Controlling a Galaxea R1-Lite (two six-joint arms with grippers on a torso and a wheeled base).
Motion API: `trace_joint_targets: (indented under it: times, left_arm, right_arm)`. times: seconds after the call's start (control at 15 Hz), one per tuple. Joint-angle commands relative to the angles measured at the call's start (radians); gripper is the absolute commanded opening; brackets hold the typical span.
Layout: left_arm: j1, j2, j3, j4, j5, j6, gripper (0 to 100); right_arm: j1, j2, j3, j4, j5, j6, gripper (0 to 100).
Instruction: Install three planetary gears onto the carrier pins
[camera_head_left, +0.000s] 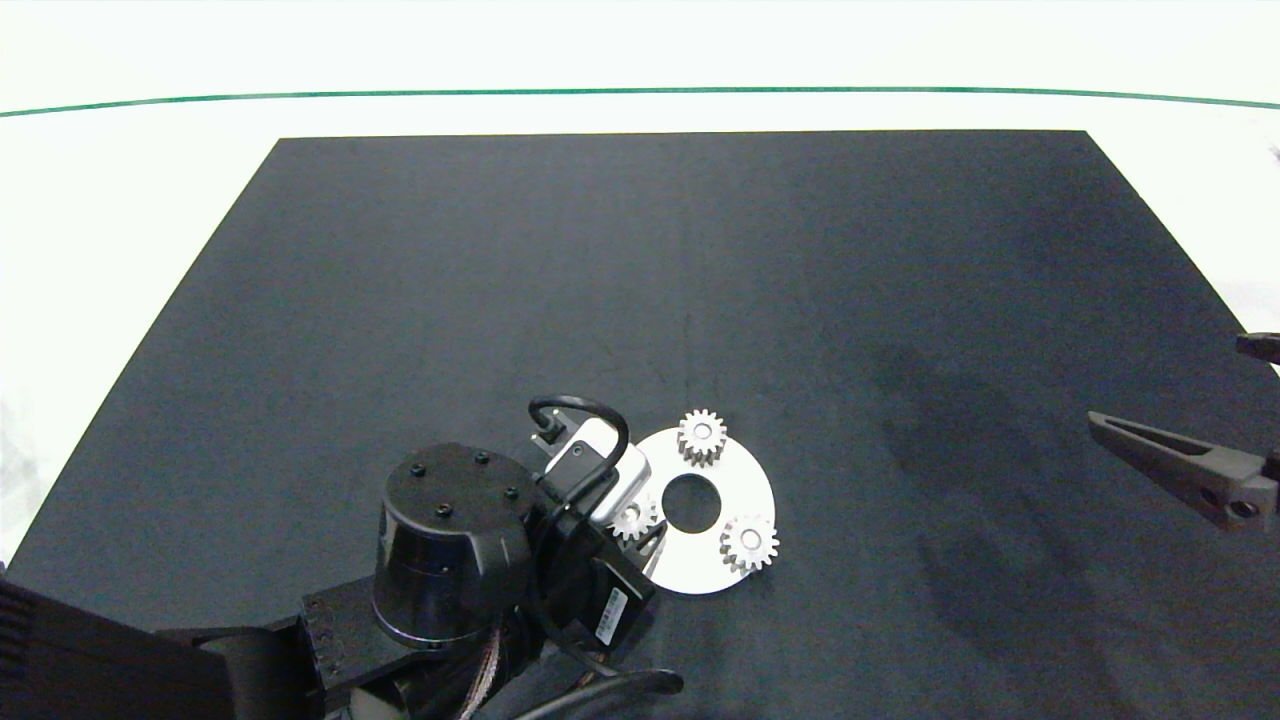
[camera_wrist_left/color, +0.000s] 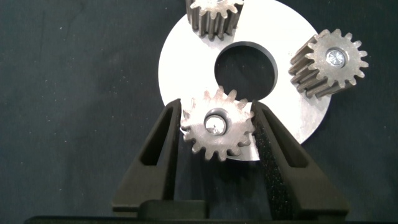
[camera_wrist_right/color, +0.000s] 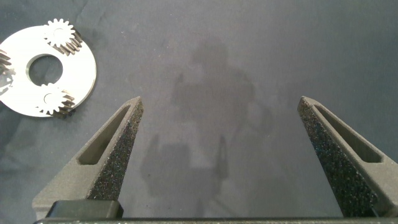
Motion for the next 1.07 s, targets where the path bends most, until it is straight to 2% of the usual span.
trace_joint_targets:
  times: [0.07,0.27,0.4,0.53,0.6,0.67,0.73,0.8,0.87,0.93,1.07]
  left_arm:
    - [0.0,-0.002,-0.001,-0.005,0.003,0.001,100]
    - [0.004,-0.029,-0.007,-0.046,0.006,-0.002,100]
    - [0.059,-0.121,-0.018,-0.039,0.007,0.004,100]
    - [0.219,-0.252,-0.028,0.112,0.007,0.038,100]
    - [0.316,-0.327,-0.047,0.222,0.009,0.049,100]
    - [0.355,-0.358,-0.054,0.267,0.007,0.05,100]
    - [0.49,-0.469,-0.059,0.397,0.007,0.053,100]
    - [0.578,-0.545,-0.057,0.468,0.007,0.066,100]
    - [0.665,-0.624,-0.047,0.528,0.007,0.076,100]
    - [0.736,-0.695,-0.022,0.56,0.001,0.072,100]
    - [0.779,-0.838,0.056,0.56,0.006,0.072,100]
  right_arm:
    - [0.0,0.0,0.0,0.001,-0.002,-0.001,100]
    - [0.0,0.0,0.0,0.001,-0.002,-0.001,100]
    - [-0.001,-0.008,0.0,0.001,-0.004,-0.001,100]
    - [-0.001,-0.018,0.001,0.002,-0.01,-0.009,100]
    - [-0.004,-0.043,0.015,0.002,-0.013,-0.029,100]
    - [-0.007,-0.057,0.023,0.001,-0.015,-0.038,100]
    - [-0.027,-0.106,0.055,0.002,-0.032,-0.046,100]
    - [-0.069,-0.137,0.084,0.002,-0.05,-0.044,100]
    - [-0.142,-0.176,0.13,0.001,-0.059,-0.047,100]
    - [-0.218,-0.23,0.166,0.001,-0.058,-0.052,100]
    - [-0.304,-0.379,0.242,0.001,-0.058,-0.06,100]
